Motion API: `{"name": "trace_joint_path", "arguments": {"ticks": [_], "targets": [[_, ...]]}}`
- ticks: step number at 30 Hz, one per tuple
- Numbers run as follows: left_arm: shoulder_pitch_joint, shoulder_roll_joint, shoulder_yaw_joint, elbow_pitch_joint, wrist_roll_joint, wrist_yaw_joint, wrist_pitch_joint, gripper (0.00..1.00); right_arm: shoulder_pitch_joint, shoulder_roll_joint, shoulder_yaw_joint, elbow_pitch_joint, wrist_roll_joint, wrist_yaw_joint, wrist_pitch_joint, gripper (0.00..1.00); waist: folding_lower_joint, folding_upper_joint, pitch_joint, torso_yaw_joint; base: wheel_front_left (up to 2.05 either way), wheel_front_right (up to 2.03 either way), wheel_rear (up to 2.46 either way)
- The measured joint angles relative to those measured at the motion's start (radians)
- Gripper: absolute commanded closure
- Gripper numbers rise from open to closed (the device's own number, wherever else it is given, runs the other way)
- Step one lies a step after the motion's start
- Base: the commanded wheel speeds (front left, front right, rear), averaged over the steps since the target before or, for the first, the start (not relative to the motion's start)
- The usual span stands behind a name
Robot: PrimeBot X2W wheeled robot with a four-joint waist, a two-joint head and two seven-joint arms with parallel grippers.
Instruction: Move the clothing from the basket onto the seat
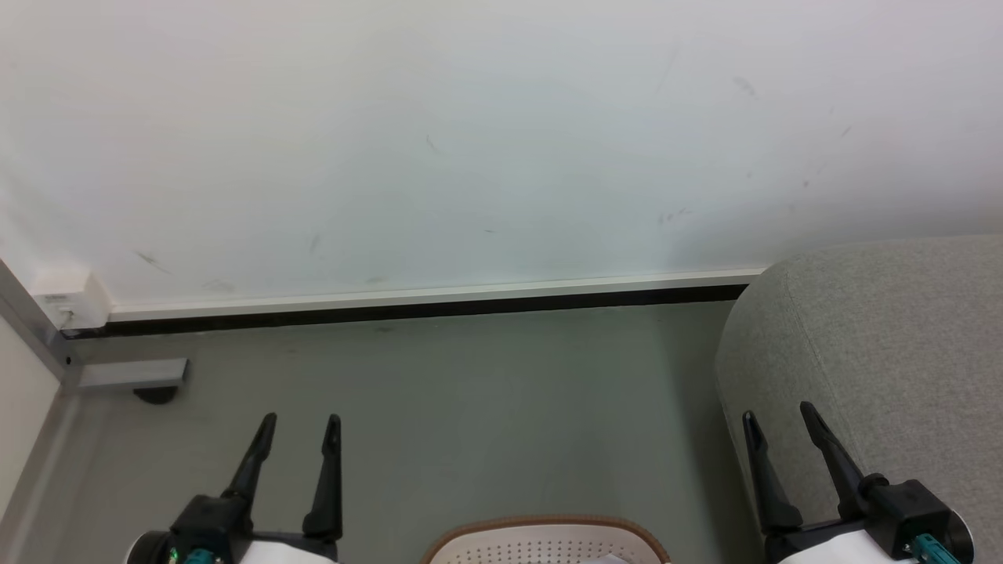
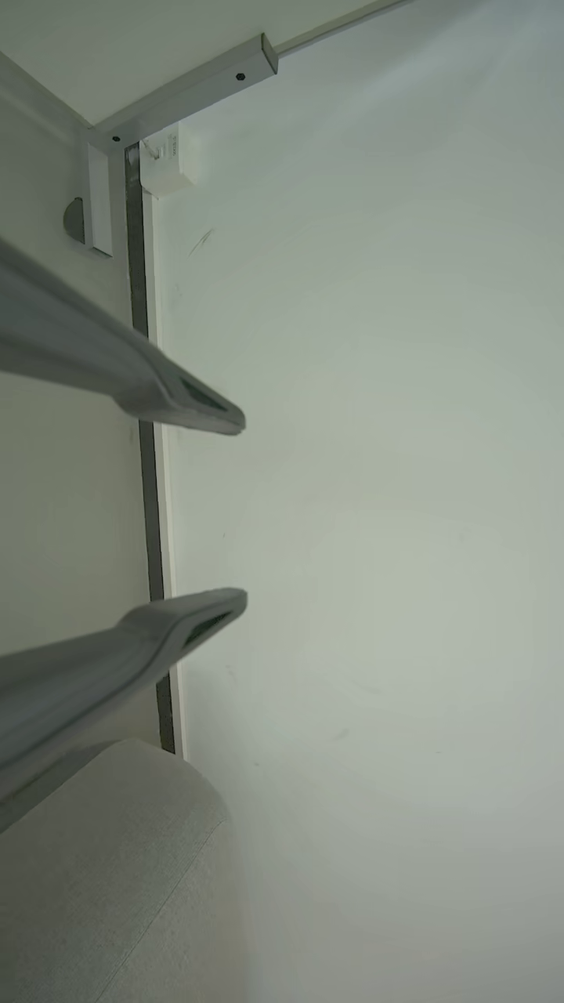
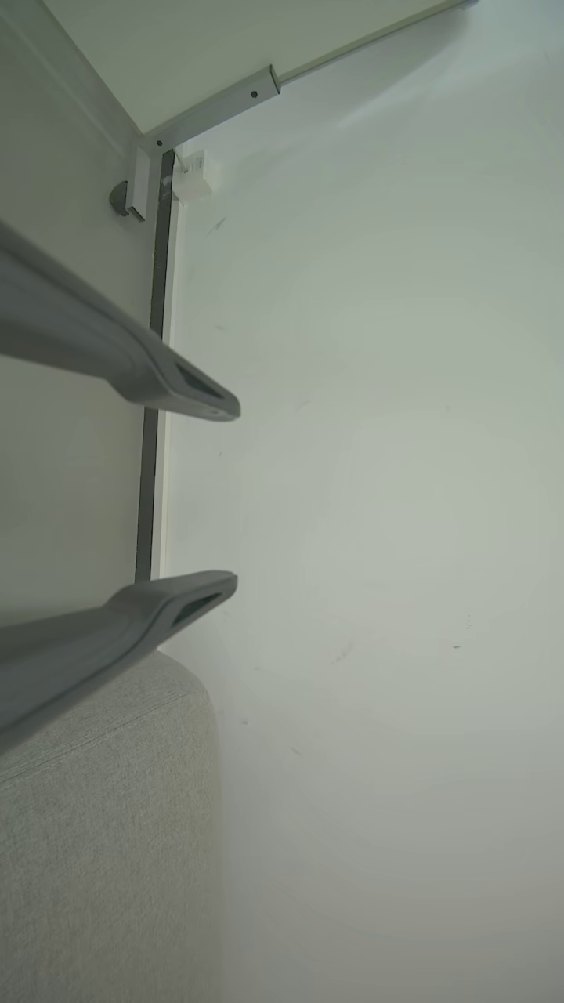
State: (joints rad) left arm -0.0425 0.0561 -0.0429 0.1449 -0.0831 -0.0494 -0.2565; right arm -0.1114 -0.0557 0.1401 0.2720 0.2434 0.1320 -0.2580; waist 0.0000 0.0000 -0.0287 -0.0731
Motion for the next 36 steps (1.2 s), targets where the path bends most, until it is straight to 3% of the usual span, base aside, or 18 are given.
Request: {"name": "trace_joint_path", "arguments": {"ticks": [36], "targets": [[-0.006, -0.007, 0.007, 0.020, 0.020, -0.016, -0.008, 0.00, -0.010, 0.008, 0.024, 0.003, -0.015, 0.000, 0.000, 0.00, 0.0000, 0.0000, 0.018, -0.016, 0.00, 0.00, 0.00]]}}
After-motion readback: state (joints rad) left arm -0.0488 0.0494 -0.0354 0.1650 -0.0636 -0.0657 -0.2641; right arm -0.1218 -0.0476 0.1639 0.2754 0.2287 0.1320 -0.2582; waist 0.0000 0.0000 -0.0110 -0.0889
